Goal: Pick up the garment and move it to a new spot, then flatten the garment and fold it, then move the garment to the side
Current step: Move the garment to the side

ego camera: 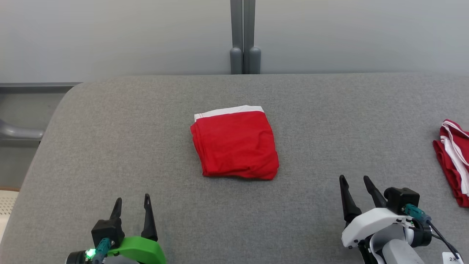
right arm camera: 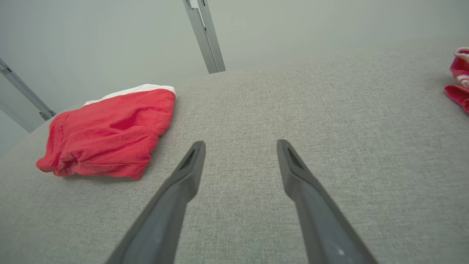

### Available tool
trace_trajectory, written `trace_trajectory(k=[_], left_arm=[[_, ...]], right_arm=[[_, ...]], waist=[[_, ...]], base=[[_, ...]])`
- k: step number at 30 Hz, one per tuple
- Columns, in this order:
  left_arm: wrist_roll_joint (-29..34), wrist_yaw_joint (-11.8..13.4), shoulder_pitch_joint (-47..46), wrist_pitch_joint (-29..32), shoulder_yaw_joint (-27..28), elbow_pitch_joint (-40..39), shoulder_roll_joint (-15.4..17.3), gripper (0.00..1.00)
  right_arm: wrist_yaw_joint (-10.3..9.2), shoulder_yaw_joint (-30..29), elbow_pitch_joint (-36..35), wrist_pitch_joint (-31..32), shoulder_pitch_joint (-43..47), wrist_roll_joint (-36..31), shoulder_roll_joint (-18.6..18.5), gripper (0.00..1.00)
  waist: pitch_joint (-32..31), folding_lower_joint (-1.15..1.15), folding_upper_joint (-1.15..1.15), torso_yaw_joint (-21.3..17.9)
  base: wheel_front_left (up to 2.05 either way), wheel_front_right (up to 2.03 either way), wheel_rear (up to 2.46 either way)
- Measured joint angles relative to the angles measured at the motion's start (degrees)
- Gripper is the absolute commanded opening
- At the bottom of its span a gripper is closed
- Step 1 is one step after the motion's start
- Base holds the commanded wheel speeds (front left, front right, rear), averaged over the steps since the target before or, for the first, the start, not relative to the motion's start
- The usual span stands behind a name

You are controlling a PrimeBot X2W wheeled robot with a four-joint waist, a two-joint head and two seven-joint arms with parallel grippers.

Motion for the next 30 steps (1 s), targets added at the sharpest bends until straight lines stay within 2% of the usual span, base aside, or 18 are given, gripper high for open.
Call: trace_trajectory(k=[8, 30], left_arm=[[-1.2, 0.5, -0.6, 0.0, -2.1, -0.5, 0.0, 1.0], [-2.5, 1.8, -3.7, 0.0, -6.3, -2.4, 0.0, 1.0]], right_arm=[[0.0, 0.5, 0.0, 0.0, -2.1, -0.1, 0.0, 1.0], [0.0, -0.5, 2.0, 0.0, -8.0, -1.6, 0.1, 1.0]], waist=[[2.8, 0.0, 0.0, 2.6], [10.7, 0.0, 0.0, 14.9]], base=[[0.0, 0.0, 0.0], [0.0, 0.0, 0.0]])
